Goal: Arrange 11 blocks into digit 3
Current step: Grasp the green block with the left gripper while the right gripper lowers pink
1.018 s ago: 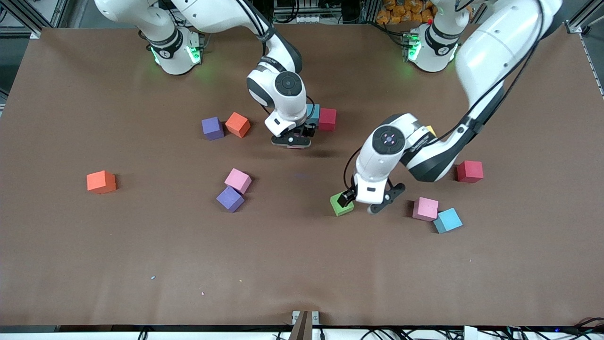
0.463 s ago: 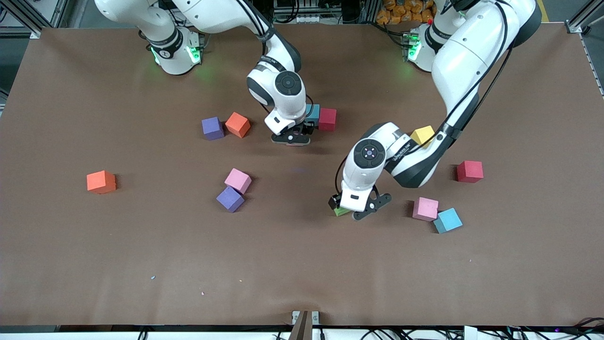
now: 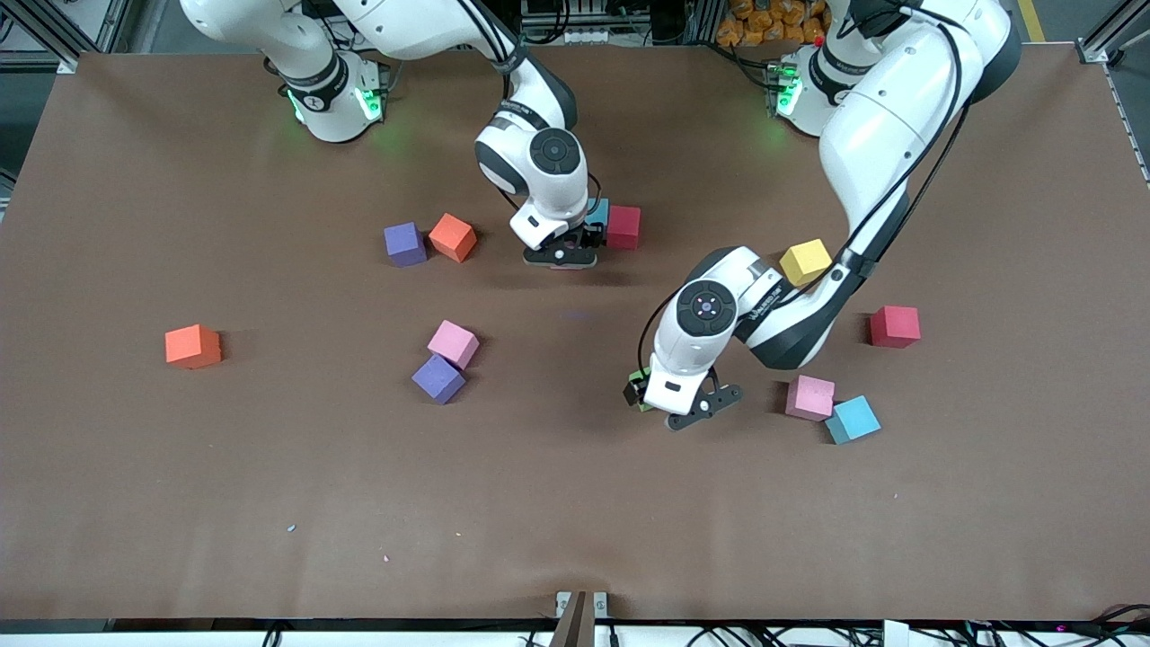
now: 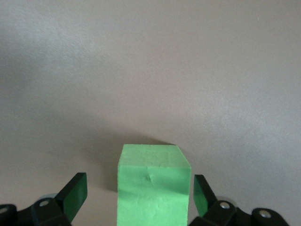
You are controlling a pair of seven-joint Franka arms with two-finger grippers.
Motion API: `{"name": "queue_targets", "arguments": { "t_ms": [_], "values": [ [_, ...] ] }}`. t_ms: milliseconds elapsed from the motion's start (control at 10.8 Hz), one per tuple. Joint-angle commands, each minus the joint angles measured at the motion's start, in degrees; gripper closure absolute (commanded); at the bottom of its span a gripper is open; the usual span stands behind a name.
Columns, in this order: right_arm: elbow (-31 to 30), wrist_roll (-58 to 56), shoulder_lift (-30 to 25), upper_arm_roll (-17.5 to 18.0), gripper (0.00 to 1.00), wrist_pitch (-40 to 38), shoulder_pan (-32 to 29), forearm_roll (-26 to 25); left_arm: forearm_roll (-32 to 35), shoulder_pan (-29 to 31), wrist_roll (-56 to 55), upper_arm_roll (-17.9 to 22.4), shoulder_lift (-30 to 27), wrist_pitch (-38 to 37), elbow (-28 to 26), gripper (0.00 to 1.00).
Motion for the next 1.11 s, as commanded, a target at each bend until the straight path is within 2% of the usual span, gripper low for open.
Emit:
{"name": "queue_targets", "arguments": {
  "t_ms": [0,370,555,648,740,833,1018],
  "values": [
    [-1.5,1.3,-1.0,0.1,1.00,0.5,0.0,-0.9,-0.9,-2.0,1.7,0.7,1.8,-1.1,2.8,0.00],
    [-1.5,1.5,-1.3,0.1,1.00,-0.3,-0.6,-0.8,-0.6,-2.3,3.8,0.8,3.1,-1.0,2.8,0.00],
    [-1.5,1.5,-1.5,0.0,1.00,-0.3,-1.2,-0.8,-0.6,-3.8,3.8,2.7,3.1,-0.8,2.9,0.00],
    [-1.5,1.7,-1.5,0.0,1.00,-0.7,-1.2,-0.8,-0.9,-4.9,3.7,4.6,3.1,-0.8,3.3,0.51],
    [-1.5,1.7,-1.5,0.0,1.00,-0.9,-1.3,-0.8,-1.0,-4.9,3.7,4.8,3.1,-0.8,3.5,0.84],
    [-1.5,1.8,-1.5,0.0,1.00,-1.0,-1.2,-0.8,-1.2,-4.7,3.6,4.8,2.9,-0.8,3.5,0.93],
    [-1.6,1.8,-1.4,0.0,1.00,-1.0,-1.2,-0.8,-1.5,-4.1,2.8,4.8,2.3,-0.8,3.5,0.93]
  ]
}}
